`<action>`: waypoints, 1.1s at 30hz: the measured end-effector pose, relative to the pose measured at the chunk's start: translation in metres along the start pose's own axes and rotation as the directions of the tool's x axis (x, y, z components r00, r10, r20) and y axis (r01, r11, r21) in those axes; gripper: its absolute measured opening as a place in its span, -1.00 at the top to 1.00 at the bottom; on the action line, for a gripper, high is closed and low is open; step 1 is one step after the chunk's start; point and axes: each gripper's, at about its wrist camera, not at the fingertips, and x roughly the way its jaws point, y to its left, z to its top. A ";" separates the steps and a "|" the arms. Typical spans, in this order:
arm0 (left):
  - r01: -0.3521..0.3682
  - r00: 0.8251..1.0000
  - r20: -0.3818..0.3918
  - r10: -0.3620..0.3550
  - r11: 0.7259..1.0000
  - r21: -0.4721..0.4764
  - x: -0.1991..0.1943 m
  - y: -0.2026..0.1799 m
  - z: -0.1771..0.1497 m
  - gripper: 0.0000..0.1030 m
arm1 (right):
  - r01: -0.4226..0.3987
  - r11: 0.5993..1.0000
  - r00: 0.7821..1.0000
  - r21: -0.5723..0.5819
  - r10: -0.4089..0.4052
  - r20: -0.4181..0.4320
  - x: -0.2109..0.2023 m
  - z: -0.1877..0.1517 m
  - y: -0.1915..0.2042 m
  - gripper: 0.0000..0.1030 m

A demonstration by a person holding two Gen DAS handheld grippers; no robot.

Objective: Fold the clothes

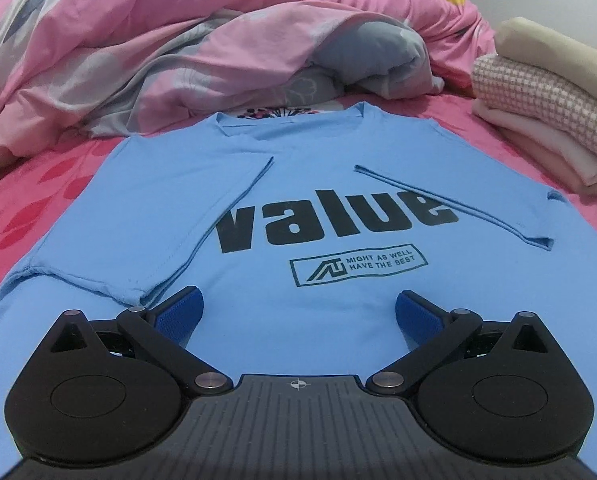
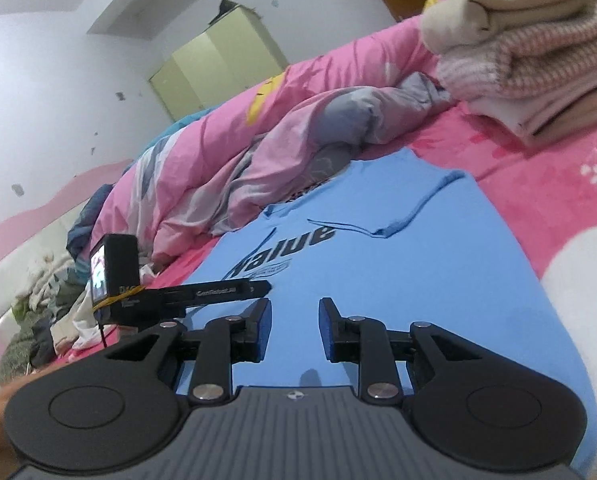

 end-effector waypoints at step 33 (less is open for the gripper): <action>-0.001 1.000 0.000 0.001 1.000 0.005 -0.001 0.000 0.000 -1.00 | -0.007 0.998 1.000 0.063 0.009 -0.030 0.009 -0.006 -0.006 0.38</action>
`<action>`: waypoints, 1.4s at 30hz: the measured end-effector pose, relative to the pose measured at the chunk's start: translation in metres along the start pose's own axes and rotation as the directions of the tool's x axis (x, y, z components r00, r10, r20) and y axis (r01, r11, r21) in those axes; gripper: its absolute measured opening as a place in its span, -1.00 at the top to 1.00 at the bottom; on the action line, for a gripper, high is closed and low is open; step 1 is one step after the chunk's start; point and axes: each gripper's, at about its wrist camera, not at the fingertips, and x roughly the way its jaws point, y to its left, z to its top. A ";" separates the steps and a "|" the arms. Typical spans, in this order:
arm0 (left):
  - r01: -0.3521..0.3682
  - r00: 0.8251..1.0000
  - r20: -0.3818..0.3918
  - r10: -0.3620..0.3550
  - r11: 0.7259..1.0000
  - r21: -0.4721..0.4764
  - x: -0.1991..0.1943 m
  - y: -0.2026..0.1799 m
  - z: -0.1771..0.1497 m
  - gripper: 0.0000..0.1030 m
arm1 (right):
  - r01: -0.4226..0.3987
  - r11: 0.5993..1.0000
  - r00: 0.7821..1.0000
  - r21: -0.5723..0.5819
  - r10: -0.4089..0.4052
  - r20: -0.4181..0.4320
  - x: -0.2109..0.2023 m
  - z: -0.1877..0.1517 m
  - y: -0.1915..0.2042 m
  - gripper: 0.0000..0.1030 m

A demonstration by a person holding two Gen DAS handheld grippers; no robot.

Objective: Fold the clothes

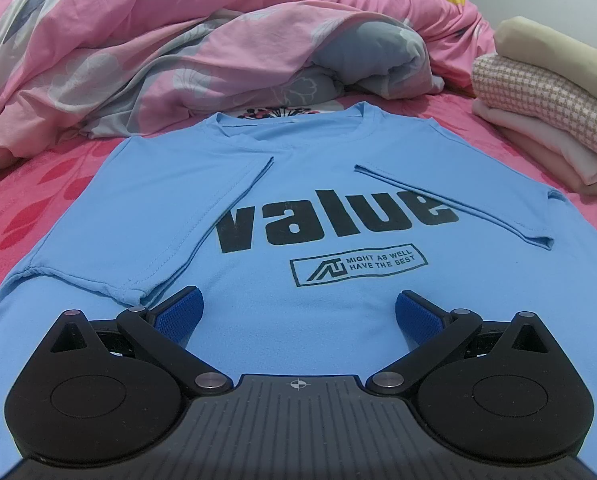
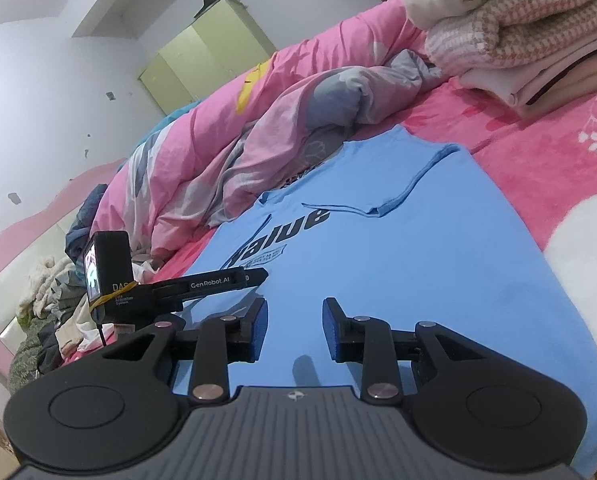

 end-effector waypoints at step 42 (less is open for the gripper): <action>0.000 1.000 0.000 0.000 1.000 0.001 0.000 0.000 -0.001 -1.00 | -0.009 1.000 1.000 -0.003 0.009 -0.021 0.006 0.000 0.001 0.37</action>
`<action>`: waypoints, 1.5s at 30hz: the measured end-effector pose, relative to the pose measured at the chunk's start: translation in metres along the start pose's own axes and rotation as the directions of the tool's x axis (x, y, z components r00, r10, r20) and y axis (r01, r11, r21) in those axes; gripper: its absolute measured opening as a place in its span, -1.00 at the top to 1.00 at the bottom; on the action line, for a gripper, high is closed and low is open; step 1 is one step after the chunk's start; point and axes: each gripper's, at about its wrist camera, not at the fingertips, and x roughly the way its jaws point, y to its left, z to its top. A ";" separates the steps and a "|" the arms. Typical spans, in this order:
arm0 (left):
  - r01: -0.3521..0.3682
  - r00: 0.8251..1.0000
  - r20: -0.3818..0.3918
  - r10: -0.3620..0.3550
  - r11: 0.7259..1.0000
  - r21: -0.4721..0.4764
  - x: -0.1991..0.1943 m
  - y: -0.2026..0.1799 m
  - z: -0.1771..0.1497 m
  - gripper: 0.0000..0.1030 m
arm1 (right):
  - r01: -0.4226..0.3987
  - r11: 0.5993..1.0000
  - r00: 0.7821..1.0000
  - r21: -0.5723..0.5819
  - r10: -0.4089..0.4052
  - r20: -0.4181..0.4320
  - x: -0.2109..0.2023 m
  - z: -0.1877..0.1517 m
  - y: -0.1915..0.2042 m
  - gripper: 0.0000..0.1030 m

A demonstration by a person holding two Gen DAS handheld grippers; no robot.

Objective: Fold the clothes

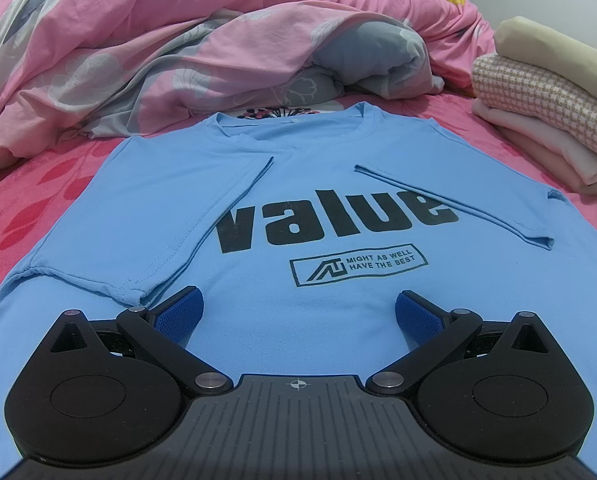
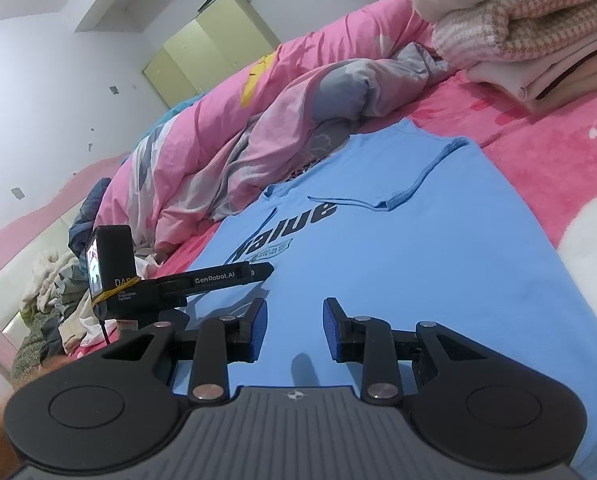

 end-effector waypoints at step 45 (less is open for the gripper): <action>-0.053 0.992 0.104 0.064 0.993 -0.105 -0.154 -0.016 -0.053 -1.00 | 0.024 1.000 1.000 -0.007 -0.024 0.005 -0.006 -0.003 -0.003 0.24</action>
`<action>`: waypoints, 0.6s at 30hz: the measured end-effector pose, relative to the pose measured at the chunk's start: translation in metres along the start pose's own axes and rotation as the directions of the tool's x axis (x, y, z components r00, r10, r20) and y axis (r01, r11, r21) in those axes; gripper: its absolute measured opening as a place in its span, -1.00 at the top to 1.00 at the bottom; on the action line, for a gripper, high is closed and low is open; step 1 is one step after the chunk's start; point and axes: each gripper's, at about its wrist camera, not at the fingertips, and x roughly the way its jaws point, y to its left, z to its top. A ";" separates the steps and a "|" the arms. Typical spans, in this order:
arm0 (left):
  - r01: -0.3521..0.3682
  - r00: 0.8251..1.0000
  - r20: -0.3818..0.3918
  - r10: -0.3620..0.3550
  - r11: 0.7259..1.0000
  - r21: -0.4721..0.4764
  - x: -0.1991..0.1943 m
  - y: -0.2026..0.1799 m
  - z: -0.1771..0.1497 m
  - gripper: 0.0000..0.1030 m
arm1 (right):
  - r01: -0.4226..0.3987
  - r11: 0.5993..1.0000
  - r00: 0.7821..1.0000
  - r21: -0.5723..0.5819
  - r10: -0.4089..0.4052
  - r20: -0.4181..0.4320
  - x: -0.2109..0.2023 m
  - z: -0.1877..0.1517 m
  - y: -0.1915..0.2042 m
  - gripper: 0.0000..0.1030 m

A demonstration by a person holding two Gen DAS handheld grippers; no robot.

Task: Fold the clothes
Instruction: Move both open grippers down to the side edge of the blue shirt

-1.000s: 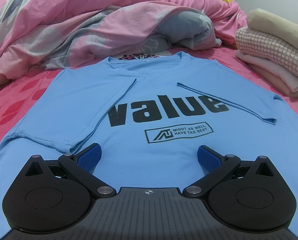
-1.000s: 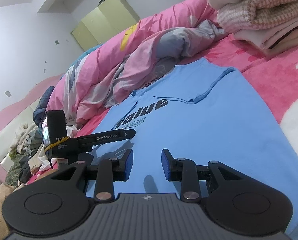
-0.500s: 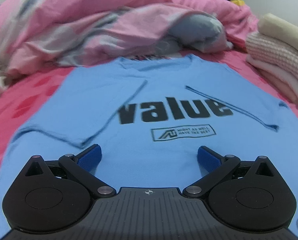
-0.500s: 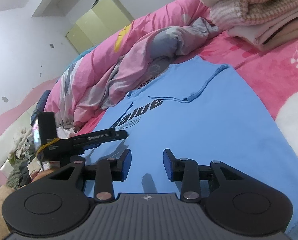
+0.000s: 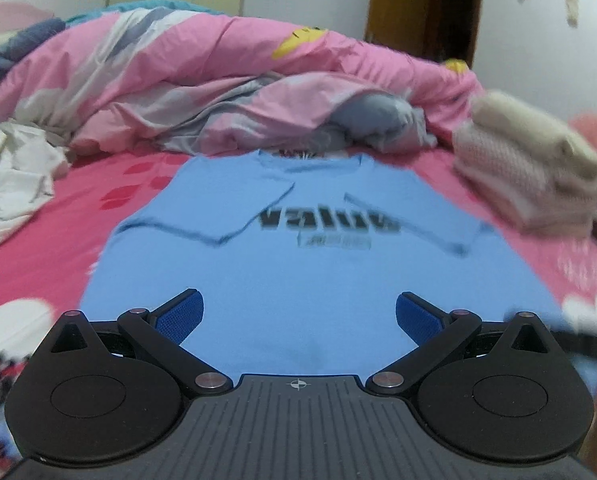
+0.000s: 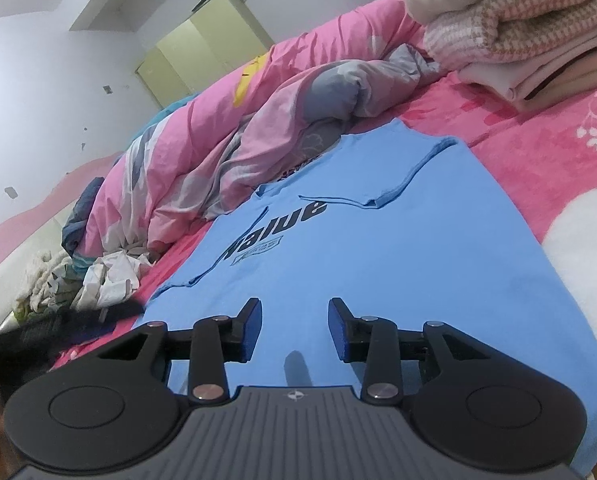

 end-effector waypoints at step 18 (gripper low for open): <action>-0.257 0.954 -0.158 0.253 0.967 0.001 -0.052 0.061 -0.087 -0.98 | 0.033 0.997 0.999 -0.065 -0.034 -0.022 0.002 -0.009 0.011 0.23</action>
